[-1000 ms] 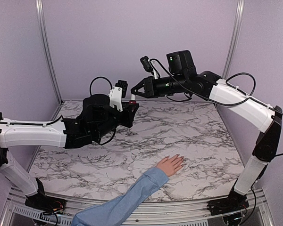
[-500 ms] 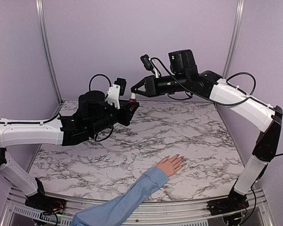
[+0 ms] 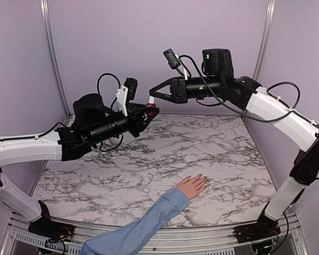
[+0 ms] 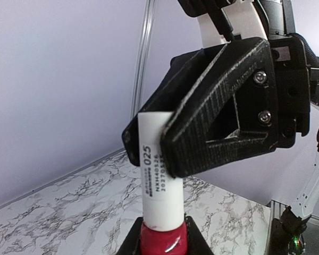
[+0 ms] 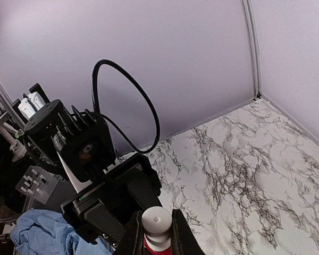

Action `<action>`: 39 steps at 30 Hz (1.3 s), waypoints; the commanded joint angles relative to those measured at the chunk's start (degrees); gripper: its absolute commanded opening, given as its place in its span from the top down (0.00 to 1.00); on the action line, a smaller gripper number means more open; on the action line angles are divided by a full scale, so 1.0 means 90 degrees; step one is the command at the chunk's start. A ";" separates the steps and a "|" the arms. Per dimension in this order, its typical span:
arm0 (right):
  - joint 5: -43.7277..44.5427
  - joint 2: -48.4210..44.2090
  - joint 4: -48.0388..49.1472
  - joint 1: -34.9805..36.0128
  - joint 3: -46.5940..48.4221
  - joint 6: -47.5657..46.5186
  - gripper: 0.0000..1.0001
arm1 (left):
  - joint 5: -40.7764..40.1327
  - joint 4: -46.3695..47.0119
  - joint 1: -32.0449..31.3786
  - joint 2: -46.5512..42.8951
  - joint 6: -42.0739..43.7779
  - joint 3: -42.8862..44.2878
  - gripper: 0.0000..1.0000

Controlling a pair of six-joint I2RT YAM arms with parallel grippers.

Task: Paint the nails
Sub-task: Unscrew the nail polish bottle cap from the nail polish bottle.

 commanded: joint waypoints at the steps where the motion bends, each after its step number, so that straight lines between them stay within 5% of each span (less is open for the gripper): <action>1: -0.1493 -0.0099 0.0550 0.0290 0.0043 -0.0130 1.00 | 0.1991 0.0340 -0.0115 0.0064 0.0437 0.0224 1.00; 12: -0.2551 -0.0121 0.0960 0.0288 0.0066 -0.0136 1.00 | 0.3369 0.0335 -0.0071 0.0263 0.0060 0.0712 1.00; 16: -0.2098 -0.0084 0.0632 0.0195 0.0158 -0.0104 0.96 | 0.2418 0.0314 -0.0028 0.0148 0.0034 0.0535 1.00; 19: -0.1558 -0.0089 0.0513 0.0056 0.0203 0.0085 0.69 | 0.1237 0.0268 -0.0026 0.0052 0.0054 0.0328 1.00; 22: -0.0746 -0.0099 0.0493 0.0002 0.0272 0.0337 0.60 | 0.0431 0.0246 -0.0026 0.0093 0.0092 0.0293 1.00; 30: 0.1298 -0.0060 -0.0001 -0.0008 0.0386 0.1056 0.61 | -0.0574 0.0146 -0.0060 0.0370 0.0182 0.0392 1.00; 39: 0.1869 0.0387 -0.0606 0.0158 0.0809 0.1127 0.69 | -0.1471 -0.0279 -0.0210 0.0894 0.0426 0.0980 1.00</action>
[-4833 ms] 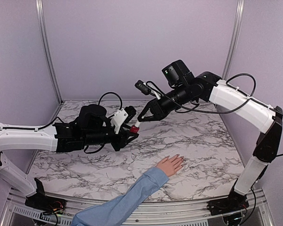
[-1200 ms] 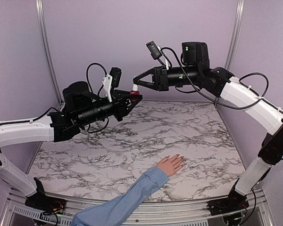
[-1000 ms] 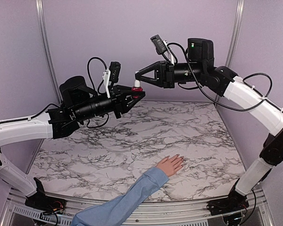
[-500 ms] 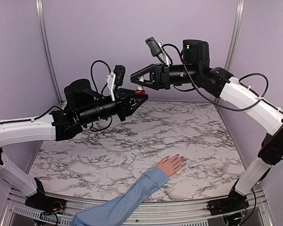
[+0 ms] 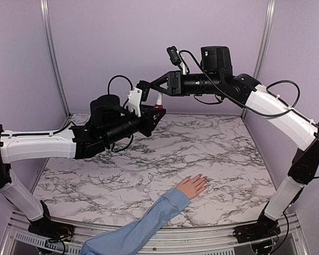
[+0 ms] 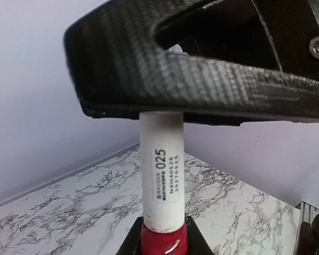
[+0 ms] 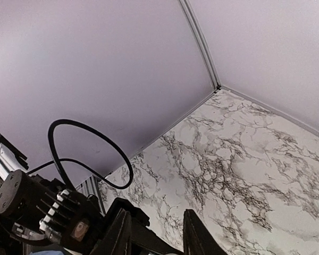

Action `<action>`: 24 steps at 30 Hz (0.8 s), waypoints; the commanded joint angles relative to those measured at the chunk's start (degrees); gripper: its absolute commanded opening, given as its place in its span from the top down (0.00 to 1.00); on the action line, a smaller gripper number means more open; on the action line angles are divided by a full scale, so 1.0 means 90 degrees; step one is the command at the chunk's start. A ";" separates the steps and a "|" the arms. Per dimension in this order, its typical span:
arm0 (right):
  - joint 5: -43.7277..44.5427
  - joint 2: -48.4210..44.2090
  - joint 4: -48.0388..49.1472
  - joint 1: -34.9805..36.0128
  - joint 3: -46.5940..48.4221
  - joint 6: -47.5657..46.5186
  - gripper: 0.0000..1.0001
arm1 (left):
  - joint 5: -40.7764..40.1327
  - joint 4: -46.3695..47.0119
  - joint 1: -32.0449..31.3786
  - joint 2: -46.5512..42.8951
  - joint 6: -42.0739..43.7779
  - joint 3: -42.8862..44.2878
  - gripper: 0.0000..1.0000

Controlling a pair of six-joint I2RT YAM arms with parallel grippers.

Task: Paint the nails
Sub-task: Unscrew the nail polish bottle cap from the nail polish bottle.

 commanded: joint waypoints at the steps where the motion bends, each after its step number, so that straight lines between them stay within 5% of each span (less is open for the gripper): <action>1: 0.0635 0.0353 -0.0627 0.0168 0.0594 0.0096 0.70 | -0.0664 -0.0163 -0.0087 0.0143 0.0259 0.0414 1.00; 7: 0.1079 0.0393 -0.0808 0.0252 0.0673 0.0183 0.73 | -0.0912 -0.0216 -0.0148 0.0238 0.0378 0.0528 1.00; 17: 0.0930 0.0284 -0.0442 0.0262 0.0448 0.0275 0.95 | -0.1161 -0.0343 -0.0169 0.0269 0.0461 0.0578 1.00; 24: 0.0484 0.0101 0.0094 0.0261 0.0160 0.0063 1.00 | -0.0401 -0.0337 -0.0150 0.0183 0.0358 0.0525 1.00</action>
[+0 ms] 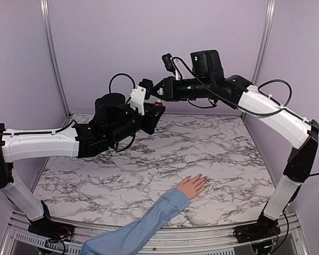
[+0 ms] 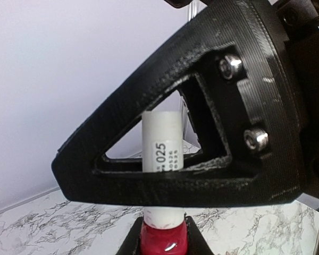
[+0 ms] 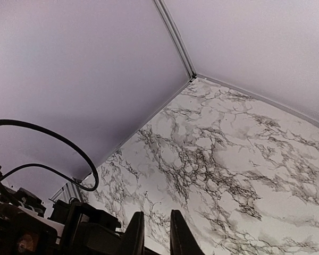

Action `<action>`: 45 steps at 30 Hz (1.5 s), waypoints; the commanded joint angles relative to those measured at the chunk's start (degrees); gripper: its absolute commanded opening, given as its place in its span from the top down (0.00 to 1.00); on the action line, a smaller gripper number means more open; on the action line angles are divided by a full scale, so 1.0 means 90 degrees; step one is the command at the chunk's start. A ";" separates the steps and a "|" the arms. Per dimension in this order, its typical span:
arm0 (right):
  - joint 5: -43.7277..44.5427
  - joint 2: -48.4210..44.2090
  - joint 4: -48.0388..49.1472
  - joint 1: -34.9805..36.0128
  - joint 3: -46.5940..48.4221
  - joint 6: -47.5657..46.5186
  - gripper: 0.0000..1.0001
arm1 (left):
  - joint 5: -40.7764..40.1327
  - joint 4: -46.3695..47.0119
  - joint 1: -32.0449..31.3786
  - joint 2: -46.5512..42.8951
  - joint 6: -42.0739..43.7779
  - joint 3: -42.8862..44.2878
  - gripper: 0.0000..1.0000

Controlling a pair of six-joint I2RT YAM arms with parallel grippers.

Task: Paint the nails
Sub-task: Unscrew the nail polish bottle cap from the nail polish bottle.

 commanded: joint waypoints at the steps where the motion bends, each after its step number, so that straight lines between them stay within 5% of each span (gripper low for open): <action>1: -0.0541 -0.0309 0.0577 0.0070 -0.0074 -0.0128 1.00 | 0.0724 -0.0019 0.0023 -0.0060 -0.0004 0.0140 1.00; 20: -0.3833 -0.0535 0.1400 -0.0169 -0.0077 -0.1178 1.00 | 0.4991 0.1260 0.0477 -0.0519 -0.0860 -0.0138 1.00; 33: -0.4907 -0.0611 0.1990 -0.0082 -0.0236 -0.0985 1.00 | 0.5798 0.1263 0.0477 -0.0732 -0.1332 -0.0121 1.00; 45: -0.3098 -0.1364 0.1103 -0.0238 -0.0741 -0.1466 0.04 | 0.4175 0.0911 0.0592 -0.1282 -0.0793 -0.1252 1.00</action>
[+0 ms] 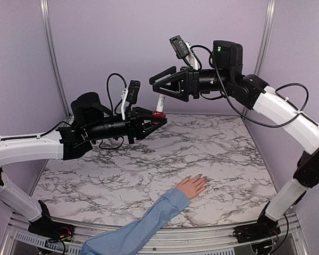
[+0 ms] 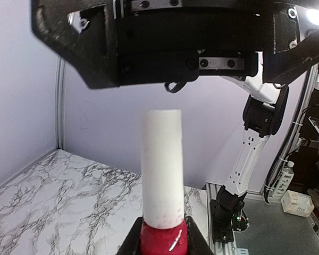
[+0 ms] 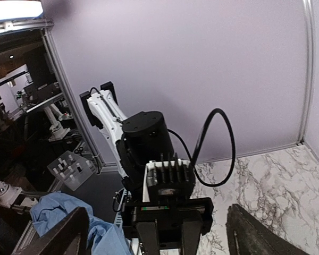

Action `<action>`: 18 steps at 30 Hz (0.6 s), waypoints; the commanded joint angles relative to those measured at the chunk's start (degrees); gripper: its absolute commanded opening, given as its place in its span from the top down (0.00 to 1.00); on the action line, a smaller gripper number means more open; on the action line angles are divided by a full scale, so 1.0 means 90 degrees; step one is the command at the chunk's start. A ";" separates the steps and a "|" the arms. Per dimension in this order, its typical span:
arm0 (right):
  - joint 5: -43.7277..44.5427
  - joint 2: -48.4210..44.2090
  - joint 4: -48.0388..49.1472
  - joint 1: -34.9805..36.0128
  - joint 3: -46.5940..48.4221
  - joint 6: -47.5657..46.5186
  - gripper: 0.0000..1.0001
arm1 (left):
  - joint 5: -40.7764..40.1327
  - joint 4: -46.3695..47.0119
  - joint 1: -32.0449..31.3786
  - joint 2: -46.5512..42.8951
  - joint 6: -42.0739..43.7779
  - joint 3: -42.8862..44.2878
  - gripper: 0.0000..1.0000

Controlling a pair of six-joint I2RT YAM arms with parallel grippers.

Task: Paint the nails
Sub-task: Unscrew the nail polish bottle cap from the nail polish bottle.

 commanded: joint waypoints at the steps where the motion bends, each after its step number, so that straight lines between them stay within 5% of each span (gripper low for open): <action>1: 0.1207 -0.0683 -0.0223 -0.0039 -0.0363 -0.0129 0.02 | -0.0612 -0.0185 0.0037 -0.0341 0.0307 -0.0292 1.00; 13: 0.5691 -0.2852 -0.0273 -0.0122 -0.2617 0.0989 0.01 | -0.1169 -0.0364 0.0037 -0.0781 0.0582 -0.0992 1.00; 18: 0.5653 -0.3037 -0.0968 -0.0231 -0.2537 0.1079 0.02 | -0.1354 -0.0445 -0.0032 -0.0689 0.0652 -0.1129 1.00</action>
